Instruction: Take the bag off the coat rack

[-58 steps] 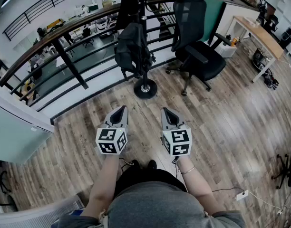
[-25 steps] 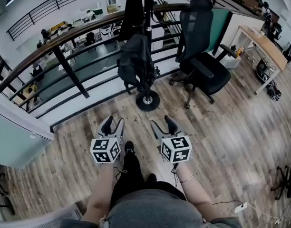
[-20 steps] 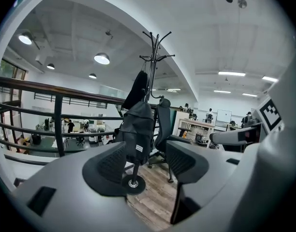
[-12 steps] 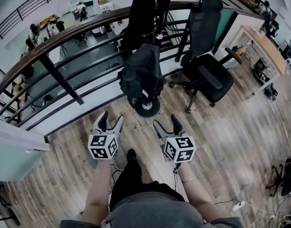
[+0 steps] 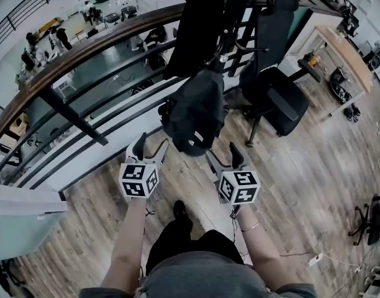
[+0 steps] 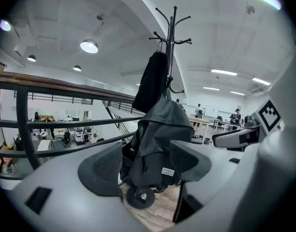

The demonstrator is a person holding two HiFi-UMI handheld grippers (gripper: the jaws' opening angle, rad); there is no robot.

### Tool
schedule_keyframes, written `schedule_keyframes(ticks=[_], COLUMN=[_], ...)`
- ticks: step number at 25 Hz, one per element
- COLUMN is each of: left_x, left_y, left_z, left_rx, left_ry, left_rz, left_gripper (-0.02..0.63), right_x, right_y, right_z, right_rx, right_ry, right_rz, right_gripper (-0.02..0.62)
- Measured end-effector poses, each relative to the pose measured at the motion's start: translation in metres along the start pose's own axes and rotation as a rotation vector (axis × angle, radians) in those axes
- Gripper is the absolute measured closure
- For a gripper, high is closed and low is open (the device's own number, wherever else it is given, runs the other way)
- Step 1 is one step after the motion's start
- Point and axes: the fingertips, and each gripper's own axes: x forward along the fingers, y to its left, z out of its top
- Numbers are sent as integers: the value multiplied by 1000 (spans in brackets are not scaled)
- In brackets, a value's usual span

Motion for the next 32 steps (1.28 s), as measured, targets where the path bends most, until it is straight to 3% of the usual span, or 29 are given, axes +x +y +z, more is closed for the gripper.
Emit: schedule_keyframes(ticks=[17,27,32], left_x=[105,148,164], left_y=[4,1,-6], left_z=[-13,-11,-21], left_rx=[44,99,79], left_ry=[88,116,139], left_rz=[-119,-192,-255], left_gripper=[307,307,307], right_x=[77,109,122], right_y=[-36,-42,-40], right_z=[-8,-2,-6], right_rx=[15,-17,-9], right_ry=[70,76,97], right_rz=[-42,6,30], right_gripper=[233,241,255])
